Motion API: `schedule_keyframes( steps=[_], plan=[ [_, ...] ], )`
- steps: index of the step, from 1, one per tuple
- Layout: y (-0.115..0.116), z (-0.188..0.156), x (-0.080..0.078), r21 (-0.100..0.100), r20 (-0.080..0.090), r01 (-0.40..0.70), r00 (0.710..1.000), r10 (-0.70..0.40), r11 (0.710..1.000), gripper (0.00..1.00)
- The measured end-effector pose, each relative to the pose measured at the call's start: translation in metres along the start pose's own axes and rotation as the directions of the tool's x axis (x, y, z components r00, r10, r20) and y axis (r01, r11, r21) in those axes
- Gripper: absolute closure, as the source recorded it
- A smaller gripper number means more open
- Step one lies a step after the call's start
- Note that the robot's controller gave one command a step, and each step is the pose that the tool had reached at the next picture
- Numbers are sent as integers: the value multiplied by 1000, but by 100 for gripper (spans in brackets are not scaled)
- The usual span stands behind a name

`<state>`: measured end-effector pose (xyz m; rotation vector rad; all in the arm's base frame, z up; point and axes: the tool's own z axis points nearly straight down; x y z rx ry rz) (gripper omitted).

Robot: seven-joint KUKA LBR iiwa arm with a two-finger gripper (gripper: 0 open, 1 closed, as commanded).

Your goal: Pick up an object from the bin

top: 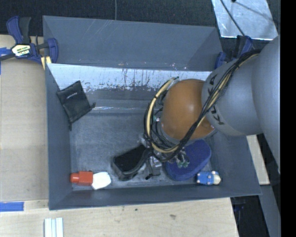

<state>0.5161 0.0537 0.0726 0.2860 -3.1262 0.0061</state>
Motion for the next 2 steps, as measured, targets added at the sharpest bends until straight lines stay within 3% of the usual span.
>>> schedule_keyframes(
  steps=[1,2],
  plan=[
    [23,-96,-29,-3,11,26,1000,-26,1000,100],
    [20,-155,-64,-2,10,40,999,-40,999,100]
  ],
)
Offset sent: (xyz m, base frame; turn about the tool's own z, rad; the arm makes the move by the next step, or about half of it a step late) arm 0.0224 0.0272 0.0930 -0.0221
